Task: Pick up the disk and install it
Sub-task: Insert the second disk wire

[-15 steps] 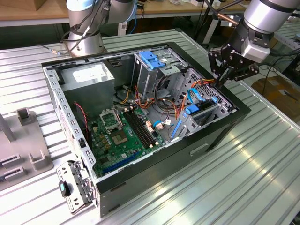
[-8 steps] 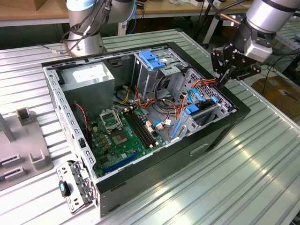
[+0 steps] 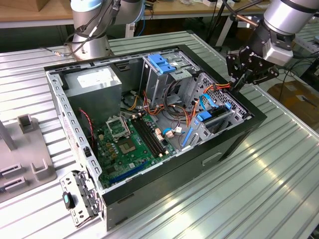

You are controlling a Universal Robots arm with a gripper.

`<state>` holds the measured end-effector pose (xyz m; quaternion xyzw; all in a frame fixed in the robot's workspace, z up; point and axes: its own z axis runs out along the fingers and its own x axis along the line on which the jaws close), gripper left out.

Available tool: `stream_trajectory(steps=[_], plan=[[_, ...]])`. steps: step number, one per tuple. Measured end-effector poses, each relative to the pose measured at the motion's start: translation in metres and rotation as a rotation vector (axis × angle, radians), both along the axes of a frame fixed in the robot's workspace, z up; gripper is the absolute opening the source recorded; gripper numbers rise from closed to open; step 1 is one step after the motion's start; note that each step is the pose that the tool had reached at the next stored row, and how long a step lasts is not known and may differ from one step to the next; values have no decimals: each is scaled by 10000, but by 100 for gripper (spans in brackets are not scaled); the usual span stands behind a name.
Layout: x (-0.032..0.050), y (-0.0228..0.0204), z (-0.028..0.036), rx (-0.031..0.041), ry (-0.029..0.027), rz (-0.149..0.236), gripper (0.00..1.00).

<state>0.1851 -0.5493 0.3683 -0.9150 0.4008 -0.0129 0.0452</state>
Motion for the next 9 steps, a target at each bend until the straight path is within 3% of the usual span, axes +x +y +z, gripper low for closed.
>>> stream_trajectory(steps=[4, 7, 9], plan=[[8, 0, -3, -2, 0, 545, 24], [15, 0, -5, 1, 0, 1382, 24], [16, 0, -6, 10, -2, 1640, 24]])
